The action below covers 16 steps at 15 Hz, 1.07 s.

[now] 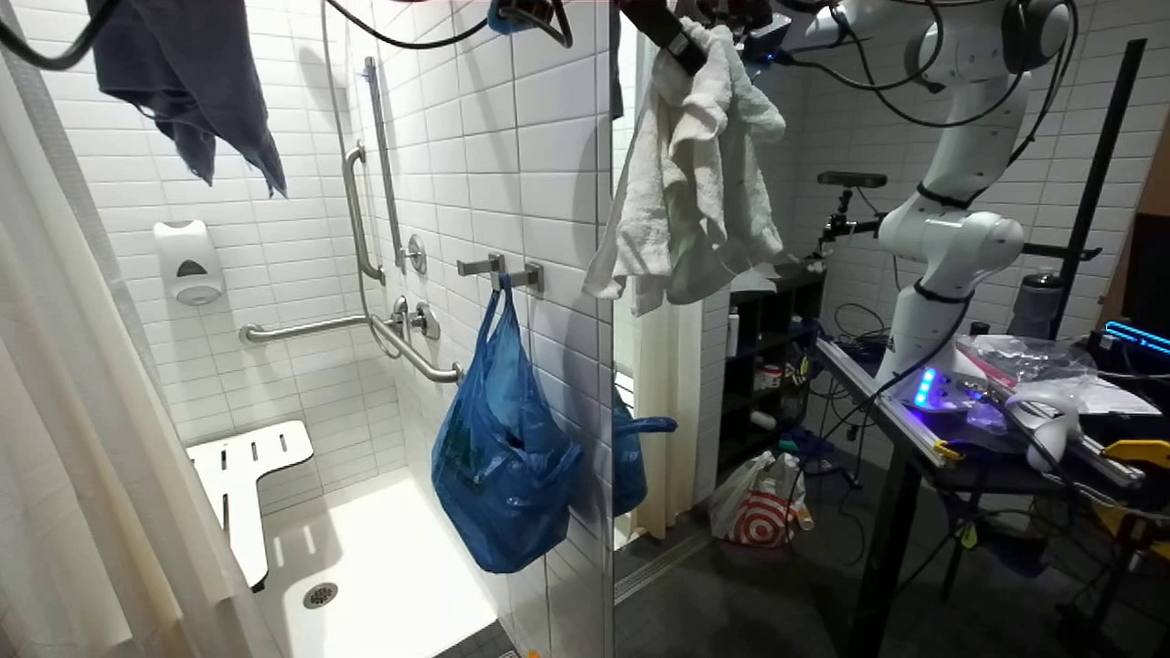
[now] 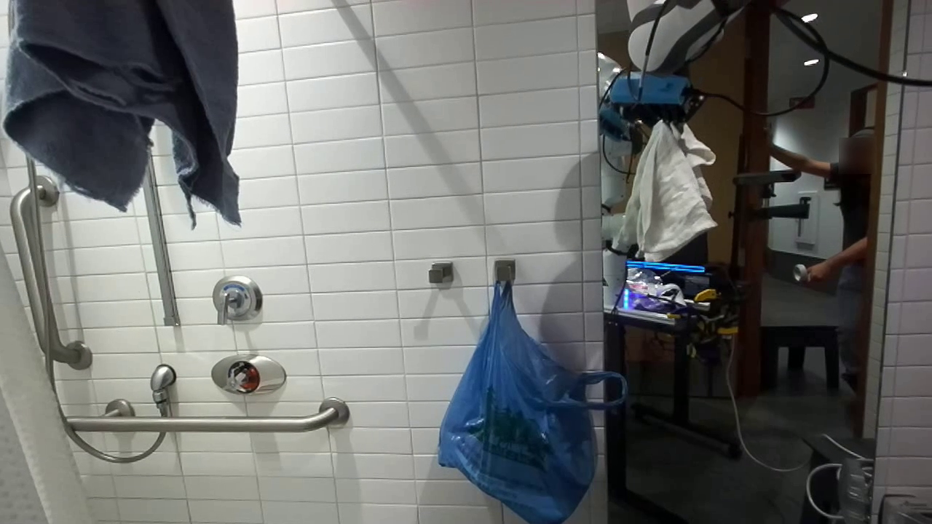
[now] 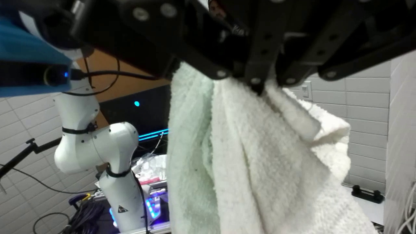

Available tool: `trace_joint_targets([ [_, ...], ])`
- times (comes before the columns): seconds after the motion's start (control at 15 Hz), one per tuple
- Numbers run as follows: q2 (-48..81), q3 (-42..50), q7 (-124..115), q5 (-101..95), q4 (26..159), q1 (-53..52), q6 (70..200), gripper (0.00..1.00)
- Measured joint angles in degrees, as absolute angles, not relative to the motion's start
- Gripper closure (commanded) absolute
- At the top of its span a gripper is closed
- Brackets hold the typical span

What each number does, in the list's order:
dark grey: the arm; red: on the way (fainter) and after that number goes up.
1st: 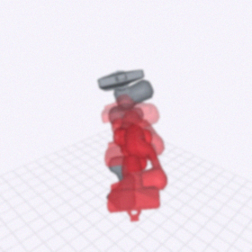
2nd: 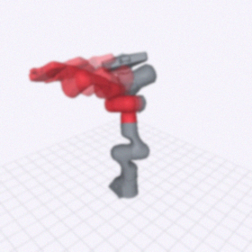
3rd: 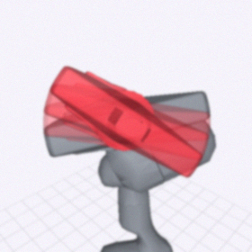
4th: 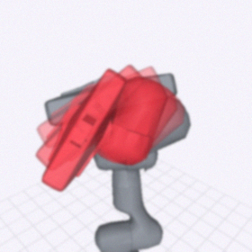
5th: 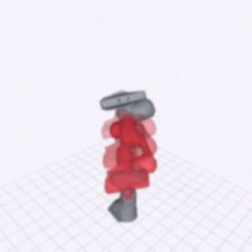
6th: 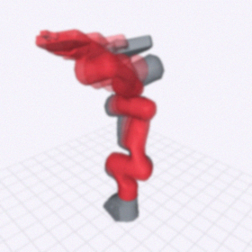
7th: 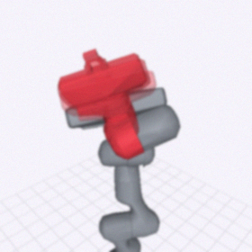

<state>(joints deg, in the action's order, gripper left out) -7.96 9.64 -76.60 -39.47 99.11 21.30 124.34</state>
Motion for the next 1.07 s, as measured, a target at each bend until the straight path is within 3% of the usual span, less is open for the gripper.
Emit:
trace_joint_targets([
  [1.07,-3.99,10.75,-77.19,-39.53,102.06,17.82,121.65,0.99],
])
